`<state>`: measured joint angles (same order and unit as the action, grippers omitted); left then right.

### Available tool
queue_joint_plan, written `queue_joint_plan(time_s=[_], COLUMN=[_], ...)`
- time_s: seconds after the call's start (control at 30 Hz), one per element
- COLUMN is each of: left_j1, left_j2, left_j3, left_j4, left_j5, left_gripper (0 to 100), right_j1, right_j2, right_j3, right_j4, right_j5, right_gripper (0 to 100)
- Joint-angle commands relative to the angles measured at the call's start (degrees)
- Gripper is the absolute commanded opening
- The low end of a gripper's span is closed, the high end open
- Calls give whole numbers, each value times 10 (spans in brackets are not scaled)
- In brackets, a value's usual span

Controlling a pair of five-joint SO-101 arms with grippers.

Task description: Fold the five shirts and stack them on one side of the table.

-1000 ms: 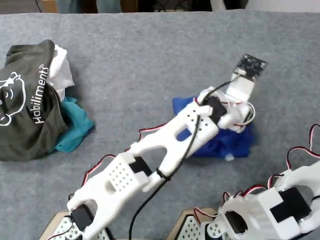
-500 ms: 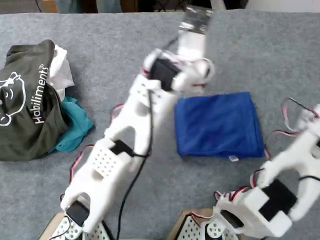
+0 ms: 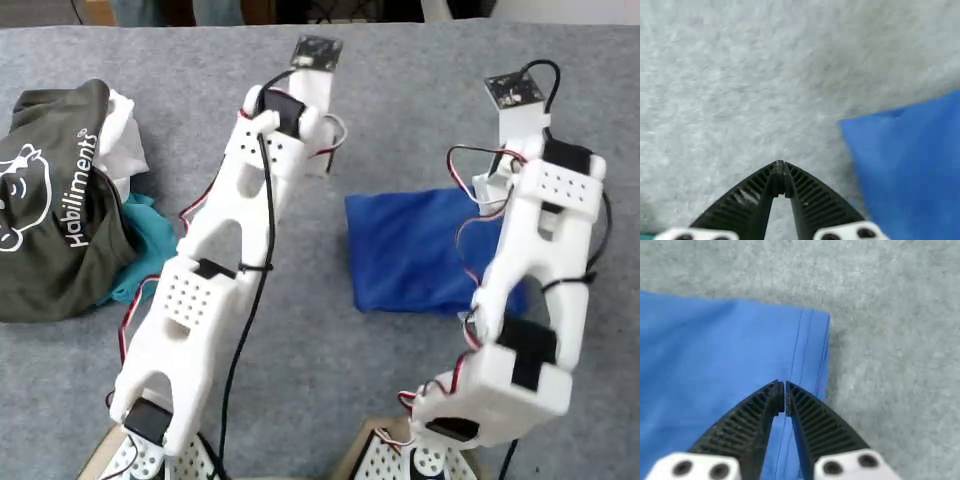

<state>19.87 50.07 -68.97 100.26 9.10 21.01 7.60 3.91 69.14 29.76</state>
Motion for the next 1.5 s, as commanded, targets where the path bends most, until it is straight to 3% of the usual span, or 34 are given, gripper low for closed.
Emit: queue_joint_plan(time_s=[0.0,0.27,0.47,0.67,1.0,1.13,1.37,1.47], left_j1=[-23,-22,-4,33,127,125,121,122], left_j2=[-13,-85,-103,-100,-28,36,86,85], left_j3=[36,132,153,82,63,67,61,59], left_j4=[6,5,4,3,-151,-195,-188,-186], left_j5=[-19,-45,-43,-40,-39,-39,-39,-39], left_gripper=[28,28,28,28,29,29,28,28], right_j1=[21,37,33,50,55,72,139,148], right_j2=[57,162,125,44,-85,-86,-85,-91], right_j3=[-36,-47,-115,-158,-78,61,359,374], right_j4=[-40,-94,-11,79,151,108,-200,-215], right_j5=[4,7,6,4,8,8,7,4], right_gripper=[15,15,15,15,15,15,15,15])
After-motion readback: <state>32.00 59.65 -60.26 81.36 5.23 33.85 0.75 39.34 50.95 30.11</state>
